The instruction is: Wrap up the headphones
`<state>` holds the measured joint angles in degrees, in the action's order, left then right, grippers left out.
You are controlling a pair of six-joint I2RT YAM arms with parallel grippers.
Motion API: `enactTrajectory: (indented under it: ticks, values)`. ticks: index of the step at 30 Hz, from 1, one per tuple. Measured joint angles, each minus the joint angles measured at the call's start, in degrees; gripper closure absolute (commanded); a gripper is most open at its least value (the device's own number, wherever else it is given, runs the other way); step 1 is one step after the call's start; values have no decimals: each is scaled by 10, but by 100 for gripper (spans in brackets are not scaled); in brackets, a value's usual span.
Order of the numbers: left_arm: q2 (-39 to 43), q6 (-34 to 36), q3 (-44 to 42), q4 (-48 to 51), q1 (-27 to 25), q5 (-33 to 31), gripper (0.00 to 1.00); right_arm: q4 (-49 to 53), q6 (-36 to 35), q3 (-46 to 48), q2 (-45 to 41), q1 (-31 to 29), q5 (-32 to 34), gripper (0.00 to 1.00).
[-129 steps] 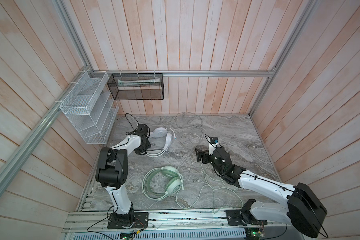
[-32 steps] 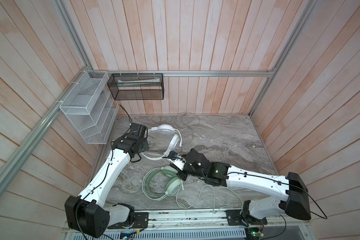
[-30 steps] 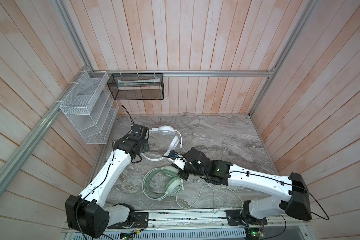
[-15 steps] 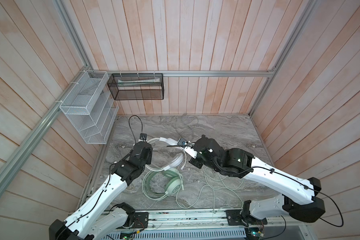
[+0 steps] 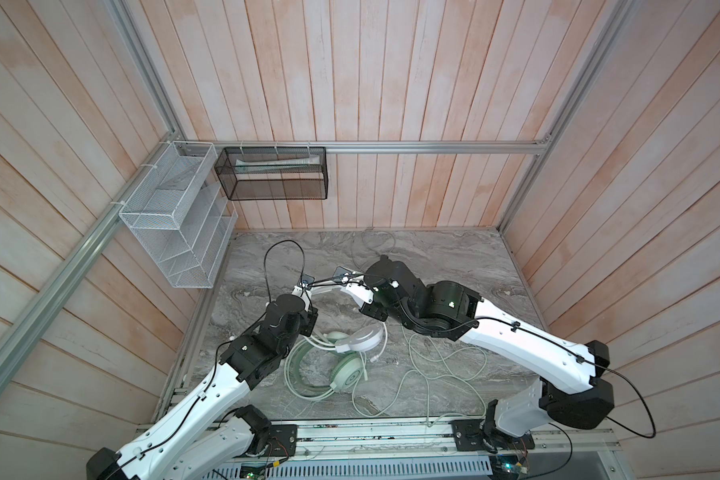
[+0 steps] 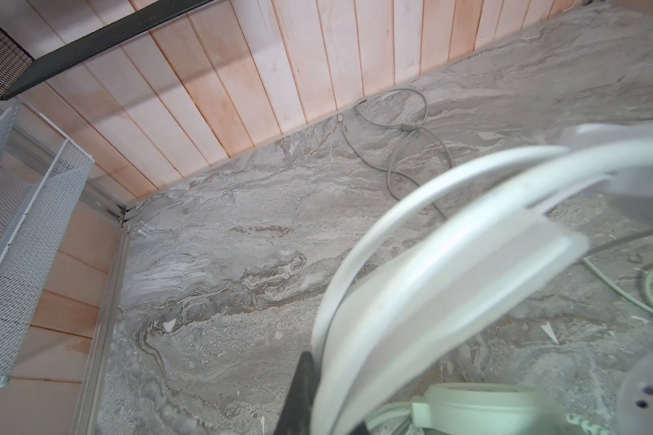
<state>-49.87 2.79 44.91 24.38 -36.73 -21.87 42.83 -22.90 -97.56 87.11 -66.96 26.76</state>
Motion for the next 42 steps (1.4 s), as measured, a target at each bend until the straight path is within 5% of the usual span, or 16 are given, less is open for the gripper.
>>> enactTrajectory:
  ticks: [15, 34, 42]
  values:
    - [28, 11, -8, -12, -16, 41, 100, -60, -67, -1, 16, 38, -95, 99]
    - [32, -21, 5, 29, -19, 101, 100, -86, -42, -6, 41, 83, -101, 57]
    - [13, -58, 54, 61, -19, 122, 100, -78, -19, -46, 68, 95, -74, 50]
